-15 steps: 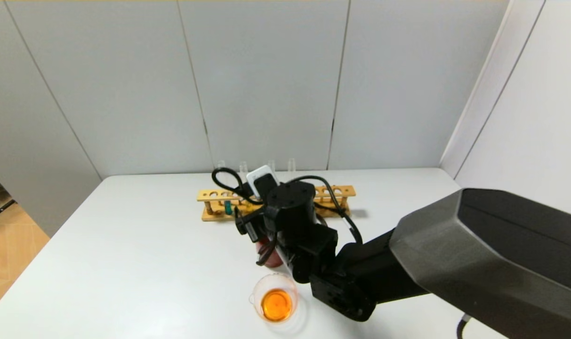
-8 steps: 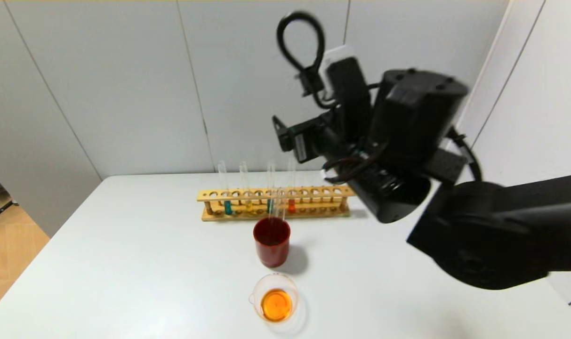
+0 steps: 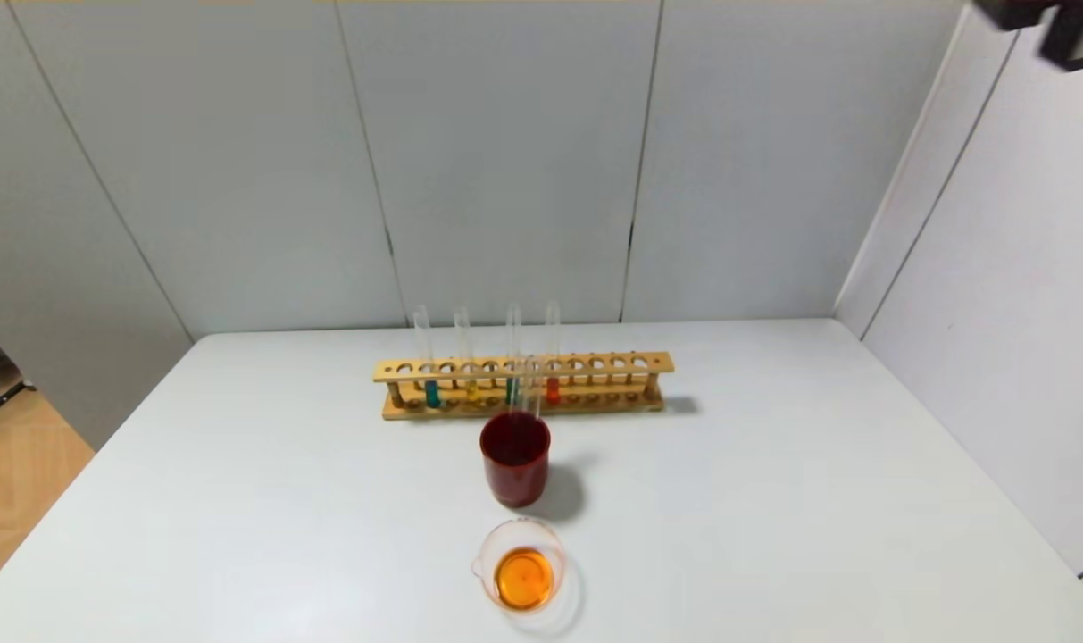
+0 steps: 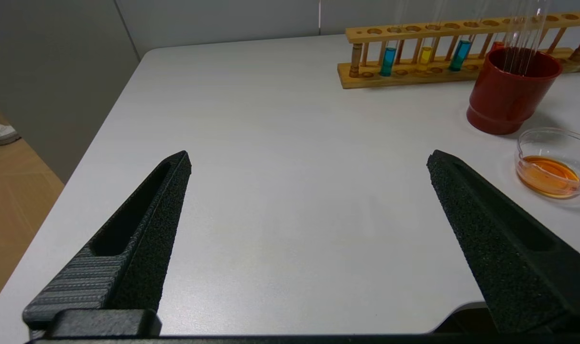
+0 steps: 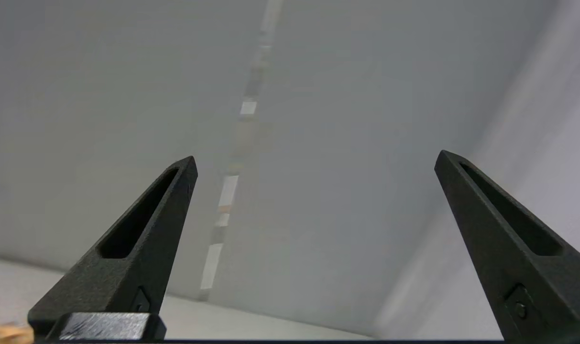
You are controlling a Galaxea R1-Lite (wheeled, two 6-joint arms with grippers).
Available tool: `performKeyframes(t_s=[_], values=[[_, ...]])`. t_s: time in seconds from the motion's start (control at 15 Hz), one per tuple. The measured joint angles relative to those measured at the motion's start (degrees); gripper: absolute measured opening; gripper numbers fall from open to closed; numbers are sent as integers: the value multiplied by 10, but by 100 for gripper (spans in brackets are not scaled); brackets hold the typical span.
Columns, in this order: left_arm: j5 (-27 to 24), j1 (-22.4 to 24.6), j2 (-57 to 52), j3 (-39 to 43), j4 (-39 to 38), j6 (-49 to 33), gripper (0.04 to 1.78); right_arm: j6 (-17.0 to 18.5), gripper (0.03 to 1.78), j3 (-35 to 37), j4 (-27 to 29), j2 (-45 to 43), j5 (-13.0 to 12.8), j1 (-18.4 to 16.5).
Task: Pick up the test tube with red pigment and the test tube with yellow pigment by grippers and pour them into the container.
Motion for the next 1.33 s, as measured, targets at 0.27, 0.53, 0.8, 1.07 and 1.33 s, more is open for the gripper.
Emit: performKeyframes(t_s=[0.27, 0.53, 0.8, 1.07, 1.33], values=[[0, 0, 0, 0, 0, 0, 175, -60, 174, -26, 111, -138, 1, -115], [0, 0, 0, 0, 0, 0, 175, -65, 174, -38, 205, -259, 3, -218], [0, 0, 0, 0, 0, 0, 175, -44, 174, -18, 322, -394, 1, -261], [0, 0, 0, 0, 0, 0, 175, 19, 174, 0, 456, -510, 0, -291], [0, 0, 0, 0, 0, 0, 175, 111, 174, 79, 547, -608, 5, -313]])
